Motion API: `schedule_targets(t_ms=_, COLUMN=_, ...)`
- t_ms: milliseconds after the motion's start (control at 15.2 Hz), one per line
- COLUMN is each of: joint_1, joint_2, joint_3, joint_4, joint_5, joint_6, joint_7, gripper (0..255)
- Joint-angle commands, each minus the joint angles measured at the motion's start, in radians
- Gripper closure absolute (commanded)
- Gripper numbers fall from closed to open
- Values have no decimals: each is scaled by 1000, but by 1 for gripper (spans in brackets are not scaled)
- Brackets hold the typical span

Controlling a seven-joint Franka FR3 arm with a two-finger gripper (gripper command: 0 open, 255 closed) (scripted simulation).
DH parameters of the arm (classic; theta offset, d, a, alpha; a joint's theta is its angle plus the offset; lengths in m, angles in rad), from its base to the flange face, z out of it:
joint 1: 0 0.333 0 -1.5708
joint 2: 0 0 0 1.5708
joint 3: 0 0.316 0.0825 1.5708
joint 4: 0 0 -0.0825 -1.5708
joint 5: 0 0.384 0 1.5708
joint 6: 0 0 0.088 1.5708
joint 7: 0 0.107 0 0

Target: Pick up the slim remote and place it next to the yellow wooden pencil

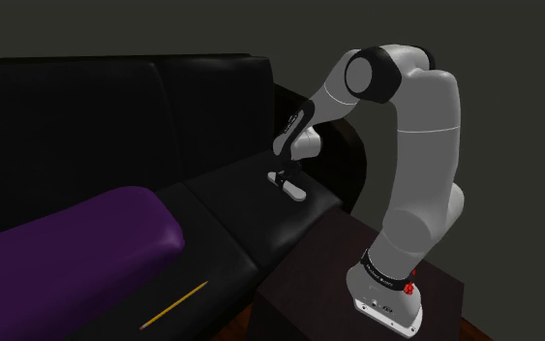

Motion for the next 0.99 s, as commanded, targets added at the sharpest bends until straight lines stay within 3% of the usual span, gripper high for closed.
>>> schedule_targets(t_ms=0, joint_1=3, joint_2=-14, joint_3=-4, joint_4=-3, joint_5=-4, joint_6=-10, joint_7=3, gripper=255)
schedule_targets(t_ms=924, joint_1=43, joint_2=-195, joint_3=-58, joint_4=-26, joint_5=-79, joint_6=-165, joint_7=54, gripper=255)
